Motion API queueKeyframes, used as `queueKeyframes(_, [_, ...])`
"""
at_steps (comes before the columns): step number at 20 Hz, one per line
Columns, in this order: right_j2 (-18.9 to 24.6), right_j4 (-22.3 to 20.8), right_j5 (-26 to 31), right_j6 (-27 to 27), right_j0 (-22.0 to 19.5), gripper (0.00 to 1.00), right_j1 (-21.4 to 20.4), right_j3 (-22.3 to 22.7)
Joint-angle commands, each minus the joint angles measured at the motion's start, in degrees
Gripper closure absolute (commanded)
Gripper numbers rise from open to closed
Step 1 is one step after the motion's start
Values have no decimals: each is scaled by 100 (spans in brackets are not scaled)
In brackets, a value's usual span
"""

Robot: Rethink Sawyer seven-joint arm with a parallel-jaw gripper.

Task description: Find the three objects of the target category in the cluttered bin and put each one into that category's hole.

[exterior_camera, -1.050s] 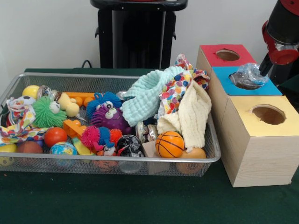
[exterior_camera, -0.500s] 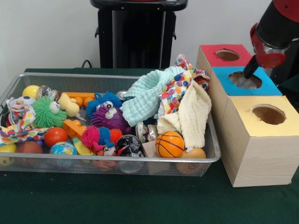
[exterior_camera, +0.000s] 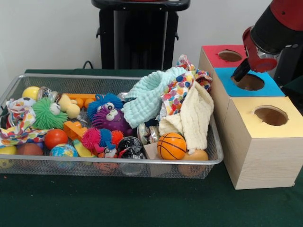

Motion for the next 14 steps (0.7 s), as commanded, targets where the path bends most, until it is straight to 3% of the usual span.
queueKeyframes(1, [577, 127, -294, 1125, -118, 100, 101, 355])
queueKeyframes(6, [648, 342, -150, 970, -217, 100, -433, 416])
queueKeyframes(8, [661, 452, -420, 867, -356, 100, -561, 389])
queueKeyframes(14, [378, 45, -102, 263, -760, 100, -1049, 251])
